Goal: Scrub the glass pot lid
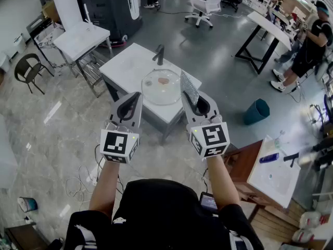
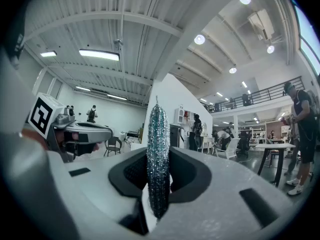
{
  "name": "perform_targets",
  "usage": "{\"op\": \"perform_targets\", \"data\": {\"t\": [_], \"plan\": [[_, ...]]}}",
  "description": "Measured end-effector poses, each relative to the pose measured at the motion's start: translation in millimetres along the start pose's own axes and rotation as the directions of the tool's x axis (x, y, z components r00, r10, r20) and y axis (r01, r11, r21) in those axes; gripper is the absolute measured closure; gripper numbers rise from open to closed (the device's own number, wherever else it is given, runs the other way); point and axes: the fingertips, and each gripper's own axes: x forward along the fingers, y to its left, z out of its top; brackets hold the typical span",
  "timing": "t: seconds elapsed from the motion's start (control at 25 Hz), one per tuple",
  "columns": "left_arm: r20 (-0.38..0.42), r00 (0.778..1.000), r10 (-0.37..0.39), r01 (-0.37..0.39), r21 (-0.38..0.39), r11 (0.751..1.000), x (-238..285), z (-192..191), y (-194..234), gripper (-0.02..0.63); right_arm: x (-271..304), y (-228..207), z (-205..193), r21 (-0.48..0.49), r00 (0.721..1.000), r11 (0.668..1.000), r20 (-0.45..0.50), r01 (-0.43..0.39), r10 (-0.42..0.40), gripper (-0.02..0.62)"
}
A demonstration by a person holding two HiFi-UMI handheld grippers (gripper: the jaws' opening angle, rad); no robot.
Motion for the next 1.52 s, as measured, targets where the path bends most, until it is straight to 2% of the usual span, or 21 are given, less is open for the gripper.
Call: {"op": "perform_targets", "data": {"t": [0.24, 0.6, 1.16, 1.36, 1.52], "plan": [[-0.009, 1.0, 0.0, 0.0, -0.004, 1.0, -4, -1, -2, 0.597, -4, 0, 0, 0.04, 1.0, 0.999, 0.012, 0.014, -0.014, 0.526], [-0.037, 0.999, 0.011, -0.011, -0.014, 1.0, 2, -12, -13, 0.597, -13, -6, -15, 0.03, 1.0, 0.999, -0.004, -0.012, 0.012, 0.525], [-0.084, 0.996, 0.038, -0.038, -0.007, 0.999, 21, -32, -31, 0.597, -15, -33, -45, 0.074, 0.999, 0.997, -0.025, -0.036, 0.038, 0.525], [-0.074, 0.997, 0.023, -0.03, -0.098, 0.995, 30, -36, -23, 0.597, -2, -34, -49, 0.074, 0.998, 0.996, -0.032, -0.046, 0.049, 0.525], [-0.075, 0.996, 0.042, -0.049, -0.092, 0.995, 43, -40, -15, 0.597, 10, -42, -52, 0.076, 0.998, 0.996, -0.037, -0.051, 0.054, 0.525]]}}
